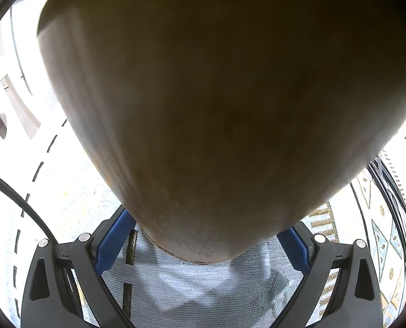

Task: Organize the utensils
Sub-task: 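Return the right tool to the pile and grasp another black chopstick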

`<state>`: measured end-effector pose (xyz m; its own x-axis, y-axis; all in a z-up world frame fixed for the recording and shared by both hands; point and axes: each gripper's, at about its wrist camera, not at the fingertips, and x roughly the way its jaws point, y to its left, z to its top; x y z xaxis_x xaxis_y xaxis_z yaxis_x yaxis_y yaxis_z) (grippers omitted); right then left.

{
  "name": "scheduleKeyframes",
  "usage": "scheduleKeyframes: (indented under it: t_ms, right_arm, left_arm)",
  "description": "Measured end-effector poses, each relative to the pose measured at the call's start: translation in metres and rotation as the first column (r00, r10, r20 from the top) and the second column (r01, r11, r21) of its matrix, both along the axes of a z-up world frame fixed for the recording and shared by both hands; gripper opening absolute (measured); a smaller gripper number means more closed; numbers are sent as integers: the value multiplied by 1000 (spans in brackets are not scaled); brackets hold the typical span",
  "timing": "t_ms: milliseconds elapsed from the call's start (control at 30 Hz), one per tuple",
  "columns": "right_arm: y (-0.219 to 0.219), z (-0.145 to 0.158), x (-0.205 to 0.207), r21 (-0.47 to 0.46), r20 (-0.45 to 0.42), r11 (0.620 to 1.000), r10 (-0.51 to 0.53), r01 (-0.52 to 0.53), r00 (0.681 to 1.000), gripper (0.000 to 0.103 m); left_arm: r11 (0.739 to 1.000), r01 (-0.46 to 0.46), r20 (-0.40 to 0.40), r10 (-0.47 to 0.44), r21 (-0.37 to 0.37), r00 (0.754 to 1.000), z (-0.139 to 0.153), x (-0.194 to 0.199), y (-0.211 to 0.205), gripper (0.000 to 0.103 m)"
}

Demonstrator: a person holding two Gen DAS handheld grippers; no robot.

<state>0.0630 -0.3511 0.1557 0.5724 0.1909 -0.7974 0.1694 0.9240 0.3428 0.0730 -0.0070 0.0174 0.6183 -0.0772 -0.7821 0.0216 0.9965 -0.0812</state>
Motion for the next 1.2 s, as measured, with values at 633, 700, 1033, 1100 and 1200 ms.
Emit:
scheduleKeyframes:
  t_ms: [633, 700, 1033, 1100, 1200]
  right_arm:
    - [-13, -128, -52, -58, -535, 993, 53, -99, 843, 44]
    - [-18, -132, -57, -42, -547, 995, 48, -85, 836, 42]
    - [29, -115, -23, -109, -429, 974, 136, -200, 893, 28]
    - [43, -115, -8, -130, -415, 960, 175, -248, 893, 27]
    - [54, -115, 15, -126, -378, 950, 221, -287, 899, 26]
  left_arm:
    - [1000, 0, 0, 0, 1, 1000, -1, 0, -1, 97]
    - [1000, 0, 0, 0, 0, 1000, -1, 0, -2, 97]
    - [1000, 0, 0, 0, 1, 1000, -1, 0, -2, 97]
    - [1000, 0, 0, 0, 1, 1000, -1, 0, -2, 97]
    - [1000, 0, 0, 0, 1, 1000, -1, 0, -2, 97]
